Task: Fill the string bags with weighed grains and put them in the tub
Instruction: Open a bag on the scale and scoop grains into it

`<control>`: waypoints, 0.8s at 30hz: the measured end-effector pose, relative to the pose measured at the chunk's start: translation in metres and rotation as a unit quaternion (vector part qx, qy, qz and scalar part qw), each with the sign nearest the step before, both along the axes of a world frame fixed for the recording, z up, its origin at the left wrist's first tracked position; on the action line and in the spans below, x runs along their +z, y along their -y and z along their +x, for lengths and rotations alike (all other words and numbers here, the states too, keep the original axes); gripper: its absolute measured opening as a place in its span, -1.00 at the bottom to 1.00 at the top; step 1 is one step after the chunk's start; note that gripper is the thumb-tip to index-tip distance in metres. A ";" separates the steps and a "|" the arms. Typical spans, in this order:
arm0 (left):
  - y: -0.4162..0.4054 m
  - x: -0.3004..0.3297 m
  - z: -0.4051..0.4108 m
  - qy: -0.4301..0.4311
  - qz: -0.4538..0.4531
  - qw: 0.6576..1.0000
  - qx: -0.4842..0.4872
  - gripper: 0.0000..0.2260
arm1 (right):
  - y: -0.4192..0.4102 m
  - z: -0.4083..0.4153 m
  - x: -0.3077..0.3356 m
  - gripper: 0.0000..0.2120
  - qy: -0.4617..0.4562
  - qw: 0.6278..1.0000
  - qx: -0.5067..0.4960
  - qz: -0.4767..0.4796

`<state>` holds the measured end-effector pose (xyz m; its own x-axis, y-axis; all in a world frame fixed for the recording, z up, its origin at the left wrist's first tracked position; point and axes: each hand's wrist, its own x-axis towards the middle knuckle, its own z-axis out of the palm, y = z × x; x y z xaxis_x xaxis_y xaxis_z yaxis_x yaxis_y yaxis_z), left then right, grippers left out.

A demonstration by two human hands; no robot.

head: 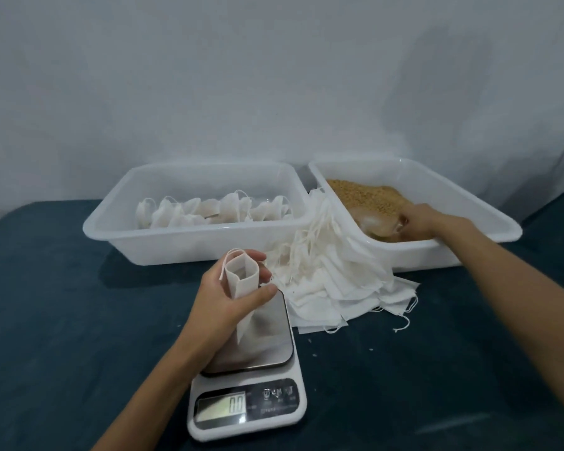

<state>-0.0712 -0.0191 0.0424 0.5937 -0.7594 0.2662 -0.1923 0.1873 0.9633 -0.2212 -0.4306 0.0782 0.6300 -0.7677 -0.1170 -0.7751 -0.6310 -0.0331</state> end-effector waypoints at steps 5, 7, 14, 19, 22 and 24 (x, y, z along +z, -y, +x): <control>0.002 0.000 0.001 -0.009 -0.009 1.000 0.011 -0.64 | 0.015 -0.005 0.008 -0.72 0.021 0.997 -0.052 -0.054; 0.002 0.000 0.001 -0.008 -0.013 1.000 0.014 -0.67 | 0.022 -0.003 0.012 -0.70 0.028 0.993 -0.069 -0.086; 0.002 0.000 -0.001 -0.006 -0.015 1.000 0.013 -0.67 | 0.043 -0.015 0.011 -0.80 -0.059 0.971 -0.127 -0.193; 0.003 0.000 -0.004 -0.003 -0.011 1.000 0.004 -0.64 | 0.041 -0.011 0.010 -0.77 -0.112 0.975 -0.042 -0.188; 0.003 0.001 -0.004 -0.005 -0.011 1.000 0.007 -0.64 | 0.035 -0.003 0.006 -0.77 -0.106 0.980 0.027 -0.166; 0.003 0.001 -0.004 -0.008 -0.010 1.000 0.009 -0.64 | 0.028 0.003 0.005 -0.76 -0.092 0.984 0.063 -0.141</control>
